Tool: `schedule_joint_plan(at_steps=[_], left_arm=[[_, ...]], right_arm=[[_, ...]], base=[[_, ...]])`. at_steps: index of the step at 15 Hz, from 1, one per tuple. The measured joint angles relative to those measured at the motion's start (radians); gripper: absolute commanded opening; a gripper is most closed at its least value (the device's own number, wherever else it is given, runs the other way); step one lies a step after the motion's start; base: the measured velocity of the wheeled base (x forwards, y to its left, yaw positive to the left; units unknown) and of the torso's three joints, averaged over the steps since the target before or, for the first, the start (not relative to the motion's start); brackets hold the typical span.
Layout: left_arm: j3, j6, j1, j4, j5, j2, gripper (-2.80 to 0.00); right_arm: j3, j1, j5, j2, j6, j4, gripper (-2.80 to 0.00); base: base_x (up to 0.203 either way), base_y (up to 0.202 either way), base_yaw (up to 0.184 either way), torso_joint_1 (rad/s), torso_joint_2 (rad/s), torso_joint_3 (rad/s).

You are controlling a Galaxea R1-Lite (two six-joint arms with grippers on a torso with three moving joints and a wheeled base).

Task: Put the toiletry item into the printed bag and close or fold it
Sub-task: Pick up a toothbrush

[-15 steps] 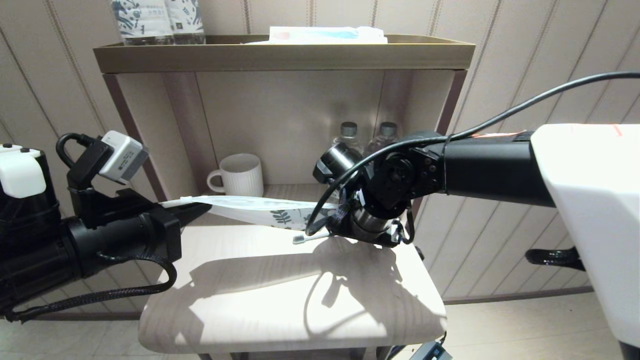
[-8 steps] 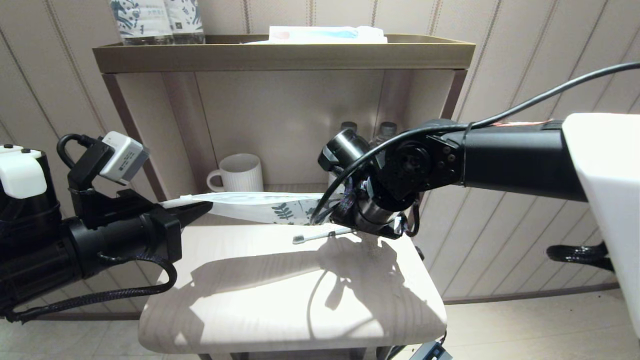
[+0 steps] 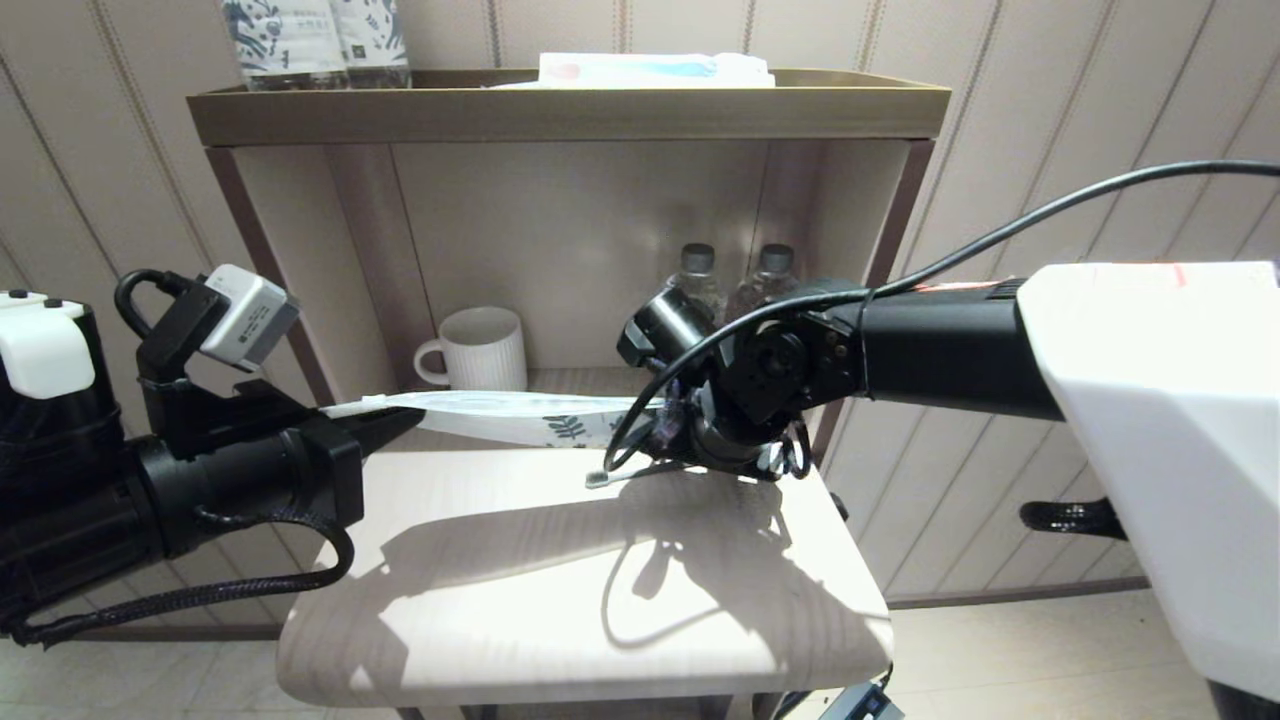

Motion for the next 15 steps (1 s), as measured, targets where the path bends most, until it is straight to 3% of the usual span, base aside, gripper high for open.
schedule_joint_plan(at_steps=[15], left_arm=[[0.006, 0.0, 0.001, 0.0, -0.045, -0.013, -2.8]], right_arm=[[0.016, 0.028, 0.002, -0.031, 0.023, 0.085, 0.0]], base=[[0.0, 0.0, 0.0, 0.0, 0.0, 0.0]])
